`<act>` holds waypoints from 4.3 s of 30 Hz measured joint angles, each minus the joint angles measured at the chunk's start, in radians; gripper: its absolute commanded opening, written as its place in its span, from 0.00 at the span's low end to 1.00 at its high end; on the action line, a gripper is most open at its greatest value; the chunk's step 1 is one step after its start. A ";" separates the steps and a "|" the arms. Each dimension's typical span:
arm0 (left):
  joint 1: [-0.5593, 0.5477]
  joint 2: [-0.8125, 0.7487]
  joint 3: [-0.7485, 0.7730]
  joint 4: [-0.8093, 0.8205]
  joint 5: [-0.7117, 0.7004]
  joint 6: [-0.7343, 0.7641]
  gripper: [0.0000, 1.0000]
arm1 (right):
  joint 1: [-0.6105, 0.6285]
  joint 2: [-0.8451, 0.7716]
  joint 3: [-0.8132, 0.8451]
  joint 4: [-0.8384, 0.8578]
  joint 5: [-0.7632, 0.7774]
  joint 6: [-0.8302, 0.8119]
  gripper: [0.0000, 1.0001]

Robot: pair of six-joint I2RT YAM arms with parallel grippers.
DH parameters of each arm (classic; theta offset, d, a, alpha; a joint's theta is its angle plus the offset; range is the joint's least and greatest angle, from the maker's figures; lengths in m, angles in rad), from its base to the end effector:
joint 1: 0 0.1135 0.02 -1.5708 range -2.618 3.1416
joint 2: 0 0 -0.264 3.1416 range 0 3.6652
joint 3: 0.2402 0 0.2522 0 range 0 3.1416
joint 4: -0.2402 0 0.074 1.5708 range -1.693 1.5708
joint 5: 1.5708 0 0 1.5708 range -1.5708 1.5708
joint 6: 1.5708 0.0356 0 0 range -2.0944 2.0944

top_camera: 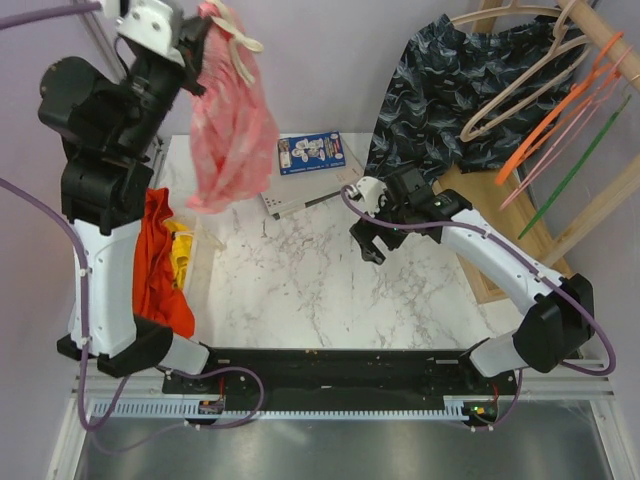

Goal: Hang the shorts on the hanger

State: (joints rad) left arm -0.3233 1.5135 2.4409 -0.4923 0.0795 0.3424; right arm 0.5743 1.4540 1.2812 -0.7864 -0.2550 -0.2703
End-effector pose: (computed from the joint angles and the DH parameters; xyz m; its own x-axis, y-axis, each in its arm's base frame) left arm 0.1917 -0.0672 0.6552 0.5057 0.1835 -0.8429 0.2285 0.9137 0.3360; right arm 0.2496 0.1722 0.3039 -0.4896 -0.6245 -0.6085 -0.8073 0.5884 0.0457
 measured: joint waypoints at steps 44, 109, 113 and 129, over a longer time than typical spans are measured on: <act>0.073 -0.769 -1.646 -0.360 0.515 0.299 0.61 | 0.169 0.177 -0.094 0.104 -0.195 0.115 0.54; -0.364 -0.056 -1.501 -0.029 0.057 -0.451 0.61 | 0.031 0.013 -0.310 0.252 -0.084 0.451 0.00; -0.384 -0.074 -1.486 -0.036 0.062 -0.471 0.63 | 0.031 0.013 -0.310 0.255 -0.083 0.451 0.00; -0.451 0.076 -1.434 -0.109 -0.066 -0.501 0.36 | 0.014 -0.039 -0.311 0.246 -0.048 0.457 0.00</act>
State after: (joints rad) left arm -0.7738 1.5890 1.0069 -0.6014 0.0135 -0.1585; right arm 0.5888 1.4155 0.9703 -0.5400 -0.3031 0.1871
